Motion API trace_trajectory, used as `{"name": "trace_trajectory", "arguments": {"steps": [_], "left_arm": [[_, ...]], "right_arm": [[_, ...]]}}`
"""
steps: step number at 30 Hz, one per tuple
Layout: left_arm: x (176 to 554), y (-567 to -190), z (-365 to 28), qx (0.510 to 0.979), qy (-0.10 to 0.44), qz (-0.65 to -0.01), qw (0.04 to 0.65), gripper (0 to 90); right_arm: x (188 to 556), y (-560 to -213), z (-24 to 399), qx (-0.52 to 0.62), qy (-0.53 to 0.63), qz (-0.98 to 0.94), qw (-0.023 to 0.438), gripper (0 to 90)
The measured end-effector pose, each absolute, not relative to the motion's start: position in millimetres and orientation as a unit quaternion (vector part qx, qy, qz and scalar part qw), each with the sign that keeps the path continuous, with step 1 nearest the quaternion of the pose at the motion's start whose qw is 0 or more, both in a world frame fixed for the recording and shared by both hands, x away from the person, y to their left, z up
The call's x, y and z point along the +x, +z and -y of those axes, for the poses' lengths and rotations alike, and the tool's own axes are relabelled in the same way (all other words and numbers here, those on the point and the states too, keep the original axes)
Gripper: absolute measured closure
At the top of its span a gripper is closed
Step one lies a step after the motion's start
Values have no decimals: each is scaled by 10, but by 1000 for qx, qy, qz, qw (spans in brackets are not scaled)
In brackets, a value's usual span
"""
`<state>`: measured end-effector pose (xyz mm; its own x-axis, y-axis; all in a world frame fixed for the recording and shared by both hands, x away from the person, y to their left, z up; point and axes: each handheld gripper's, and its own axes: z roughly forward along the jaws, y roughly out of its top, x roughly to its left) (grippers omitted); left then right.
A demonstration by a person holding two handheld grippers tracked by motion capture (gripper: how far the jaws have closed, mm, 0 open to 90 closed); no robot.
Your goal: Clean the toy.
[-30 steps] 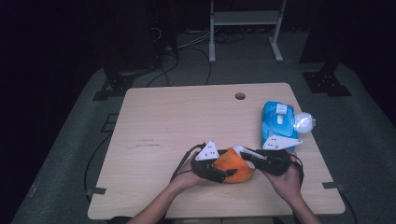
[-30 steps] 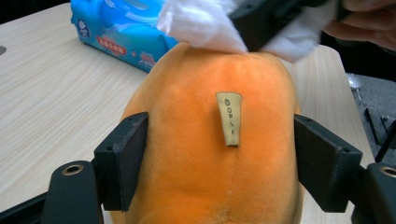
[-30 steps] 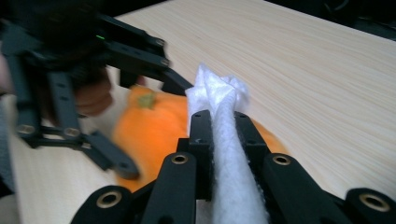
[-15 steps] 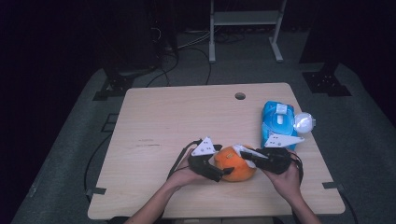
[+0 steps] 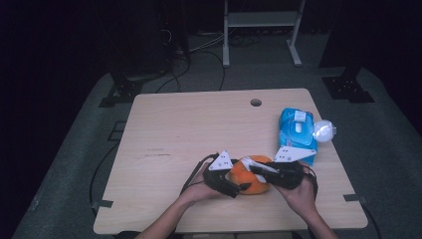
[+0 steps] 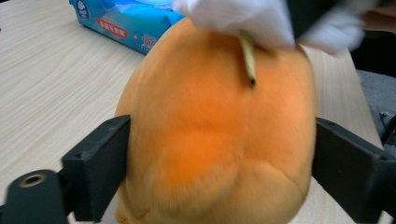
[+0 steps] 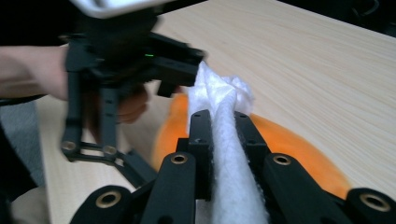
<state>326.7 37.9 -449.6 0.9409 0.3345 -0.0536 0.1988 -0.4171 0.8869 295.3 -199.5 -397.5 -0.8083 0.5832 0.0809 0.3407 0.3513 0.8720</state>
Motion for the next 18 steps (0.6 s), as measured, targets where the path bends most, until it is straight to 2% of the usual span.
{"name": "trace_trajectory", "arguments": {"steps": [2, 7, 10, 12, 15, 18], "left_arm": [[3272, -4491, -385, 837, 61, -163, 519, 148], [3234, -4406, -378, 834, 74, -161, 522, 292], [3220, -4298, -401, 830, 78, -158, 529, 309], [3195, -4267, -380, 830, 86, -156, 529, 311], [3159, -4249, -384, 831, 84, -152, 528, 322], [3174, -4163, -465, 822, 79, -156, 542, 332]], "right_arm": [[3011, -3998, 2130, 302, 493, -805, 132, 790], [3078, -4048, 2309, 341, 499, -787, 123, 790], [3009, -3945, 2248, 325, 516, -783, 125, 791], [2976, -3888, 2169, 305, 553, -772, 76, 790], [2904, -3851, 1965, 274, 529, -797, 98, 790], [2950, -3890, 2050, 291, 527, -792, 102, 791]]}}
